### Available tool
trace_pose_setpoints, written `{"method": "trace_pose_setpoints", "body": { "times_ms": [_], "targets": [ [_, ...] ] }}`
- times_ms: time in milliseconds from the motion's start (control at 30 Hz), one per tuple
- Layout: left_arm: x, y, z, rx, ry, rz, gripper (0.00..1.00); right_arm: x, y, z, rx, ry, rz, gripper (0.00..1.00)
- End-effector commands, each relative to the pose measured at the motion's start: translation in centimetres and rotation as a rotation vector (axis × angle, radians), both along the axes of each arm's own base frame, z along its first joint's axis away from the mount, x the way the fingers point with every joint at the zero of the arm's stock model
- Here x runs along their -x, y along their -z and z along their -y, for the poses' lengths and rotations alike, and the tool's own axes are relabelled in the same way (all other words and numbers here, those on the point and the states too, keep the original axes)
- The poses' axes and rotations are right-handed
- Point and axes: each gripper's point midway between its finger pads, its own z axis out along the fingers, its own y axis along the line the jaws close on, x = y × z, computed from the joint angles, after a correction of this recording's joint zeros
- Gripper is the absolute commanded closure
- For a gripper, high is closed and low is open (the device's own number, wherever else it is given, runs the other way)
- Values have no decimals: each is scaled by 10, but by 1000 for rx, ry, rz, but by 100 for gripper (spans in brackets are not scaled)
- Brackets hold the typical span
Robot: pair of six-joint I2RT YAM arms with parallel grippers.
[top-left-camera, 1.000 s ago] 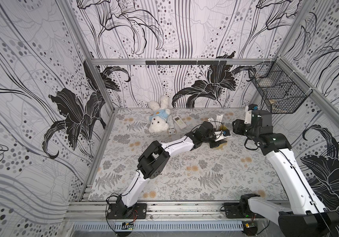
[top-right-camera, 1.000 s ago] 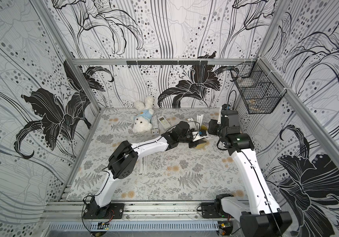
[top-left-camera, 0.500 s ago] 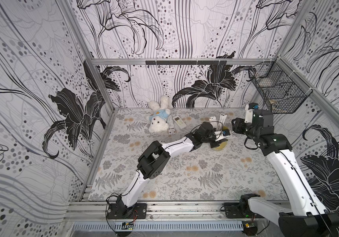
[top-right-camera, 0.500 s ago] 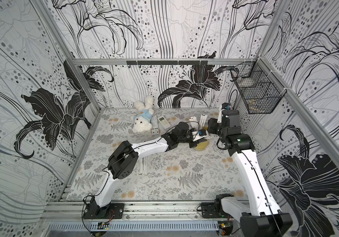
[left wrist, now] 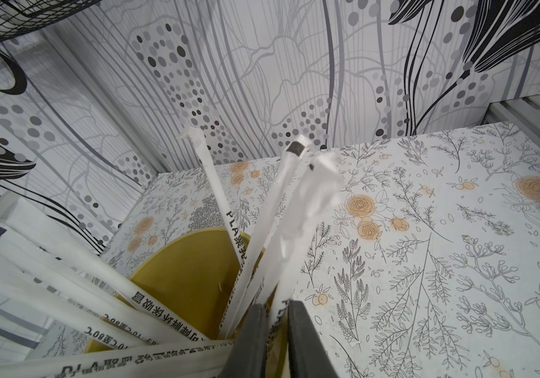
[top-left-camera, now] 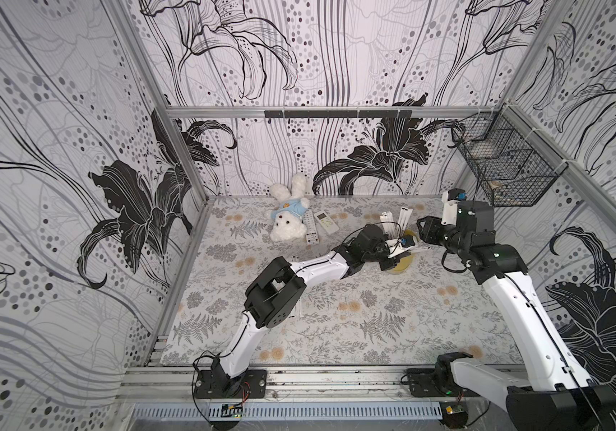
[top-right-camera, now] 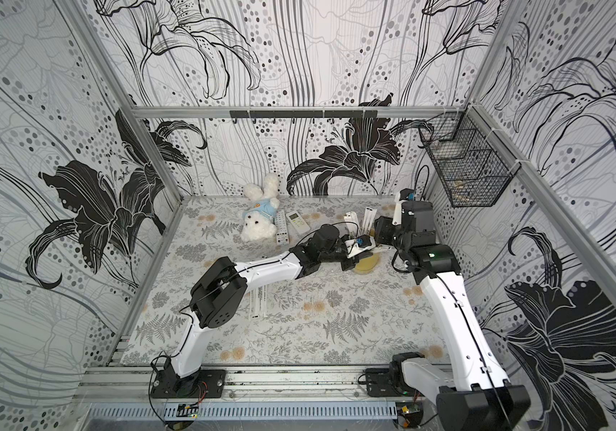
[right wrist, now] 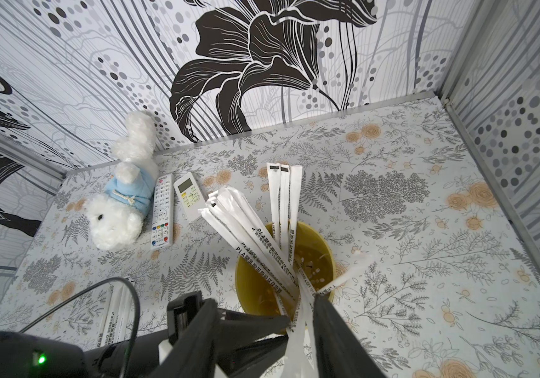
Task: Take the straws out of the storage container
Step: Pick up the straw from the container.
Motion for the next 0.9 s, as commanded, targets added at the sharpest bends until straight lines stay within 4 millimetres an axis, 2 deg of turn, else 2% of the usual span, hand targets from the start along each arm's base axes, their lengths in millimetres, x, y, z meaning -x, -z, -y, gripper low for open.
{"method": "trace_pose_setpoints", "body": {
  "times_ms": [0, 267, 467, 600, 633, 667, 700, 867],
  "targets": [
    [-3, -40, -4, 77, -17, 52, 84, -2, -1, -2, -27, -5, 15, 50],
    [0, -50, -6, 88, -16, 62, 91, 0, -5, -2, -30, -6, 26, 50],
    [8, -81, -17, 137, -26, 92, 99, 0, -12, -4, -40, -10, 44, 50],
    [13, -94, -22, 170, -31, 103, 100, 1, -18, -5, -47, -18, 59, 51],
    [13, -94, -21, 169, -32, 99, 98, 1, -18, -5, -48, -19, 59, 51],
    [12, -90, -21, 163, -36, 88, 88, 1, -17, -6, -48, -22, 57, 51],
    [10, -86, -20, 159, -40, 81, 84, 2, -16, -6, -50, -25, 55, 51],
    [2, -65, -17, 124, -64, 71, 72, 4, -16, -7, -49, -32, 54, 51]
  ]
}}
